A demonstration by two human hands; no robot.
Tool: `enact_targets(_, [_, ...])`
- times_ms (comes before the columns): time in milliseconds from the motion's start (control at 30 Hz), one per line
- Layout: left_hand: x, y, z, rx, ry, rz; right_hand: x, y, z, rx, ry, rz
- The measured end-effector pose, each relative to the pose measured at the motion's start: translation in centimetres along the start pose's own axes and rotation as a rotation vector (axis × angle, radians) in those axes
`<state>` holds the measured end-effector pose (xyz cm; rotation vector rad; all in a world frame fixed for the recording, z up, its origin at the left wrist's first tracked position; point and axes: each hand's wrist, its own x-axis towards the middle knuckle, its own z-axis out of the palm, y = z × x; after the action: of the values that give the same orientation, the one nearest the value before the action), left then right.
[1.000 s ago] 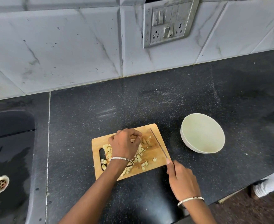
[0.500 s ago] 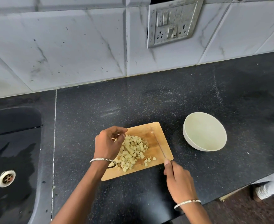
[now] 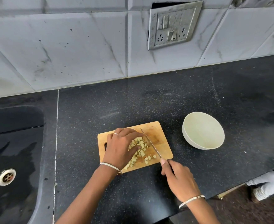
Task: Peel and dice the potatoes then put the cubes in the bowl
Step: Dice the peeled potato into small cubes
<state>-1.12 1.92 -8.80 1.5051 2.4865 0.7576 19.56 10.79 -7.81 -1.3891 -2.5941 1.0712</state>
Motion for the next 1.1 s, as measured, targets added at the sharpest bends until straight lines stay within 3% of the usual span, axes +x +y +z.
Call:
enact_targets(200, [1.9,0.4,0.1,0.097,0.058,0.105,-0.9,0.1,-3.2,0.126,-0.175,0.024])
enact_targets(433, [2.6,-0.6,0.0,-0.050,-0.057,0.058,-2.0,0.8,-4.2,0.390,-0.324,0.151])
enact_targets(533, [2.5,-1.6,0.1,-0.059,-0.037,0.001,-1.6,1.9,-3.6,0.389,-0.196,0.201])
enact_targets(667, [1.8,-2.7,-0.5,-0.116,0.018,-0.094,-0.2,3.2,-1.7,-0.042,0.091,0.096])
enact_targets(767, [0.8,-3.4,-1.5,-0.167,0.014,-0.208,1.0,3.3,-0.1,-0.187,0.285,0.088])
enact_targets(933, [-0.6,-4.3,-3.2,-0.204,-0.107,-0.342,2.9,3.2,2.0,-0.249,0.369,0.051])
enact_targets(1100, [-2.1,-4.8,-3.8,-0.122,-0.336,-0.438,3.0,1.7,1.9,-0.442,0.453,0.026])
